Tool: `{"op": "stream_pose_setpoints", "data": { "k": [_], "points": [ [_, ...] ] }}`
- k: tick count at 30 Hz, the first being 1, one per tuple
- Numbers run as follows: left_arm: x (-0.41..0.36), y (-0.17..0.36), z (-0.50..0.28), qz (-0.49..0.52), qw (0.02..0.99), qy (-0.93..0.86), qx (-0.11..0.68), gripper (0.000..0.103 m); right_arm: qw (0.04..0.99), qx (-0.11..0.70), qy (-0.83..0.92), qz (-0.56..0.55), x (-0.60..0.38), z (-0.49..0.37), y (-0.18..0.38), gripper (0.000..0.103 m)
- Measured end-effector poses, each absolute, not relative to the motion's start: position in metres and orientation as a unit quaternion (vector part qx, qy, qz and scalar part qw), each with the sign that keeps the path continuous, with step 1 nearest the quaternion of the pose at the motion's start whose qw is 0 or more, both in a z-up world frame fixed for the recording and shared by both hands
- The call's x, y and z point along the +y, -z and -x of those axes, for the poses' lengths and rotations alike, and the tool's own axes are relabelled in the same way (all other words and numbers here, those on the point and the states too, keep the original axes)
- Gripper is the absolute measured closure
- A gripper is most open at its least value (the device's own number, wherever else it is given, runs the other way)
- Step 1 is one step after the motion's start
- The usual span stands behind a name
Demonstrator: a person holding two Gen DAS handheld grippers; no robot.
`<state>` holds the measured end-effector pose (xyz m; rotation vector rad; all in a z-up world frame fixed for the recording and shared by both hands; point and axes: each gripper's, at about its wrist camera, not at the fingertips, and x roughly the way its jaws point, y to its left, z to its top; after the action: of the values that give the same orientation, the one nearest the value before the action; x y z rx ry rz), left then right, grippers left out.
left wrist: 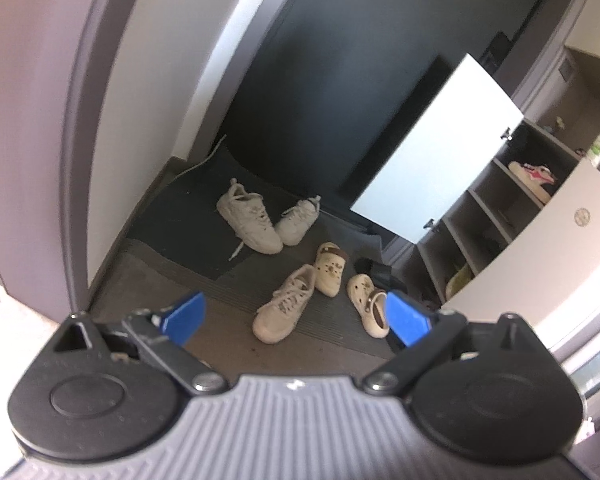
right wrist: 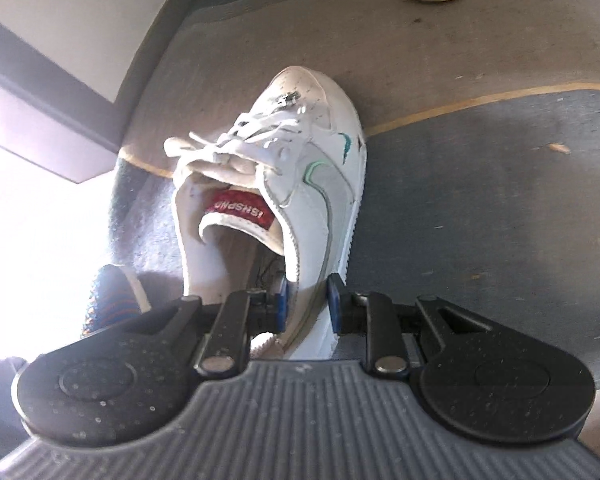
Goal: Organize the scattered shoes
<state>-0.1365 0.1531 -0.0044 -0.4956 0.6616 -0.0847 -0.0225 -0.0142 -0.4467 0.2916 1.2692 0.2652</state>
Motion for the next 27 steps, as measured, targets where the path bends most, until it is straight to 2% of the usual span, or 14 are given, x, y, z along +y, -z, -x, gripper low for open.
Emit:
{"op": "stream_pose_setpoints", "data": {
  "k": [7, 11, 13, 15, 17, 20, 24, 27],
  "points": [
    [0.171, 0.005, 0.138, 0.235, 0.917, 0.022, 0.321, 0.005, 0.791, 0.587, -0.121, -0.121, -0.005, 0.027, 0.453, 0.078],
    [0.174, 0.002, 0.139, 0.240, 0.917, 0.025, 0.317, 0.005, 0.774, 0.605, -0.124, -0.139, -0.012, 0.022, 0.450, 0.075],
    [0.173, 0.000, 0.140, 0.237, 0.920, 0.025, 0.311, 0.005, 0.766, 0.611, -0.129, -0.151, -0.018, 0.021, 0.446, 0.070],
    [0.164, -0.006, 0.143, 0.221, 0.928, 0.019, 0.299, 0.005, 0.763, 0.611, -0.142, -0.157, -0.027, 0.023, 0.434, 0.038],
    [0.147, -0.016, 0.142, 0.189, 0.938, 0.036, 0.288, 0.005, 0.769, 0.605, -0.133, -0.157, -0.038, 0.024, 0.416, 0.029],
    [0.121, -0.032, 0.136, 0.141, 0.945, 0.080, 0.284, 0.005, 0.776, 0.602, -0.110, -0.152, -0.057, 0.019, 0.387, 0.029],
    [0.072, -0.048, 0.096, 0.007, 0.950, 0.093, 0.299, 0.002, 0.815, 0.565, -0.101, -0.082, -0.085, 0.011, 0.324, 0.029],
    [0.047, -0.041, 0.055, -0.013, 0.941, 0.116, 0.318, 0.002, 0.841, 0.534, -0.083, -0.030, -0.110, 0.002, 0.280, 0.029]
  ]
}}
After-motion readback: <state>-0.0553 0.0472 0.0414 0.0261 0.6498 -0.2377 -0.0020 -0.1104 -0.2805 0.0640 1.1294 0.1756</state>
